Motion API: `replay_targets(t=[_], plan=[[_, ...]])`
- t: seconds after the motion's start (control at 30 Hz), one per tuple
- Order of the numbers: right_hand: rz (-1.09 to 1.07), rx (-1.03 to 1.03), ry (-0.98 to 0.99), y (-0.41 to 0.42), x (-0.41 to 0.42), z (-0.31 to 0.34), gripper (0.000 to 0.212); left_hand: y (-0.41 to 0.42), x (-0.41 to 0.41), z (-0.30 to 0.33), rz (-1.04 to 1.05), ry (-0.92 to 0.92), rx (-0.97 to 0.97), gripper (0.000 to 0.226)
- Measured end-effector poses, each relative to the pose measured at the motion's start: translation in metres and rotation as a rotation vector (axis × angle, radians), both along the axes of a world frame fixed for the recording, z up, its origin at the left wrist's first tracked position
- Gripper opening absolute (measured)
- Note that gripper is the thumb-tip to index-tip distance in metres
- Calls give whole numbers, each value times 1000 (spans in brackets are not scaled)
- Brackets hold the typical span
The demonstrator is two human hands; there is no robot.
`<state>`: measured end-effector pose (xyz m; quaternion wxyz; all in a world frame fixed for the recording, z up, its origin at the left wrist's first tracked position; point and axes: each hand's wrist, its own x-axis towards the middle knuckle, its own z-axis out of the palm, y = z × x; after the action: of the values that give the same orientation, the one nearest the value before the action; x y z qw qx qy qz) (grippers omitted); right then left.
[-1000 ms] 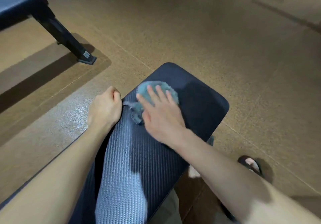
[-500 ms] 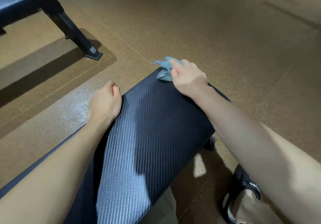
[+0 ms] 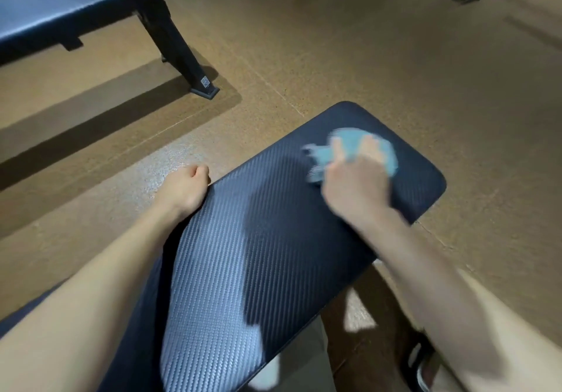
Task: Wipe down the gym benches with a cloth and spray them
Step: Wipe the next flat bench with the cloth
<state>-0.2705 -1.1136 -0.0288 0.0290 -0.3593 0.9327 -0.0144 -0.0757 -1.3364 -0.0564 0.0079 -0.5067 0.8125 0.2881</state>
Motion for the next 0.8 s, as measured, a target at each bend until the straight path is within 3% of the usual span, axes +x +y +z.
replay_targets(t=[0.1,0.23,0.3,0.4,0.43,0.5,0.57,0.67,0.73,0.8], plan=[[338,-6,-143,-49,96,7,59,3,-1,-1,85,52,-13,37],[667,-53,-234,9,123,5,59,6,-5,3,54,40,-49,40],[619,-30,-192,29,84,2,60,11,-5,5,32,35,-88,41],[237,-31,-139,16,29,4,59,18,-6,10,35,35,-109,41],[201,-38,-112,5,37,8,59,18,-6,11,37,31,-109,41],[327,-96,-54,-11,83,6,61,17,-7,13,27,30,-99,43],[515,-102,-150,-13,130,0,59,17,-7,13,21,32,-90,43],[641,-98,-200,-4,107,1,57,20,-5,15,39,21,-96,39],[487,-79,-145,10,47,2,53,22,-5,17,39,8,-106,40],[160,-79,-136,25,-13,6,51,26,-6,22,5,-13,-135,41]])
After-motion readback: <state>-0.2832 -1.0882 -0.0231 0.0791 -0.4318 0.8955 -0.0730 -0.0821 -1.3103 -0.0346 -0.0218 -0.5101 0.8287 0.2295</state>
